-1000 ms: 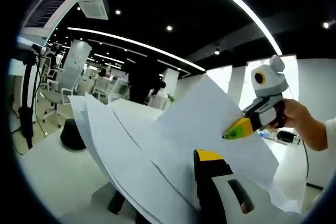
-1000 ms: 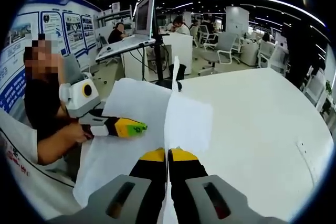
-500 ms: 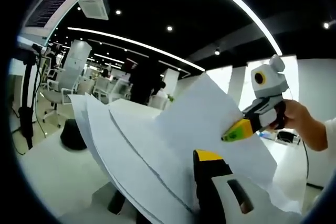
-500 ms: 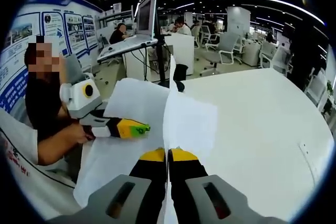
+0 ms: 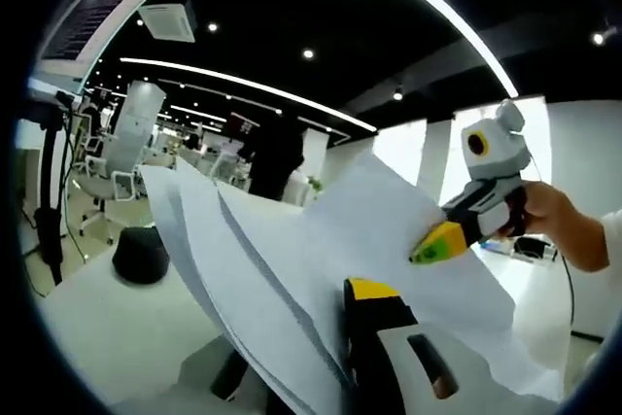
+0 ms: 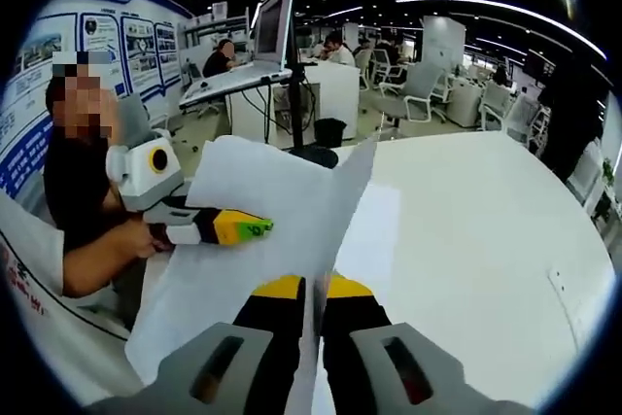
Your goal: Organize the stack of printing papers by aligning and flattening the scattered papers on the table
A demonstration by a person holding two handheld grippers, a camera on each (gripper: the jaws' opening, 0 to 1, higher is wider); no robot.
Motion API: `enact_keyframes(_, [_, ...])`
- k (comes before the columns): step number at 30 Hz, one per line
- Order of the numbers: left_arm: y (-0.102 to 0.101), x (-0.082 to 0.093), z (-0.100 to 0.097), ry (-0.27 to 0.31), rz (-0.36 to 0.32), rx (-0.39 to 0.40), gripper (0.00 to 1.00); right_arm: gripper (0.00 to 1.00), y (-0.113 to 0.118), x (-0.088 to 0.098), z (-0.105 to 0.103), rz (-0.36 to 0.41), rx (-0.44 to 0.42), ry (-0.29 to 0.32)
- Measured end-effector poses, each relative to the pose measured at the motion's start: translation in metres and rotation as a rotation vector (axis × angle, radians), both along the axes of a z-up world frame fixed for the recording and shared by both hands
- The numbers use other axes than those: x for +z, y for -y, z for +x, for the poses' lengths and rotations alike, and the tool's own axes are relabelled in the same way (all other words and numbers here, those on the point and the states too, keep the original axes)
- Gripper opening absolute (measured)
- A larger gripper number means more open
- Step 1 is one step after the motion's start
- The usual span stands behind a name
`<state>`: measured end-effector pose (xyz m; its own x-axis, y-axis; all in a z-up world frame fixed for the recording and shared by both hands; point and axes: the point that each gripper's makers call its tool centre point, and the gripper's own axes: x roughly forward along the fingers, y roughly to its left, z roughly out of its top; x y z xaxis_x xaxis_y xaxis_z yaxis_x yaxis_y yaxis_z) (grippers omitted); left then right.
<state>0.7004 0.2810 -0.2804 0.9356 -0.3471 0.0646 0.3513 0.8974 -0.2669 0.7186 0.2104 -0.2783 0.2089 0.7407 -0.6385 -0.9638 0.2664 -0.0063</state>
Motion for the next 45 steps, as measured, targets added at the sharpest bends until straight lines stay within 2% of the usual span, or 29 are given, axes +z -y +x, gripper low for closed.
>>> enact_keyframes(2, [-0.001,0.000,0.000,0.003,0.003,0.000,0.13,0.13,0.003,-0.003,0.004,-0.030,0.002,0.053])
enact_keyframes(5, [-0.001,0.001,0.000,0.007,0.005,-0.001,0.13,0.16,0.006,-0.003,0.006,-0.027,-0.008,0.060])
enact_keyframes(16, [0.000,0.000,-0.001,0.007,0.012,-0.007,0.10,0.18,0.017,0.009,0.016,-0.002,-0.038,0.089])
enact_keyframes(21, [0.001,0.000,-0.001,0.007,0.014,-0.009,0.09,0.18,0.024,0.014,0.019,0.008,-0.051,0.091])
enact_keyframes(29, [-0.004,-0.001,0.001,0.004,0.004,-0.012,0.07,0.24,0.038,0.025,0.027,0.029,-0.077,0.108])
enact_keyframes(45, [-0.010,-0.001,0.004,-0.014,-0.056,-0.043,0.07,0.28,0.078,0.036,0.031,0.068,-0.135,0.100])
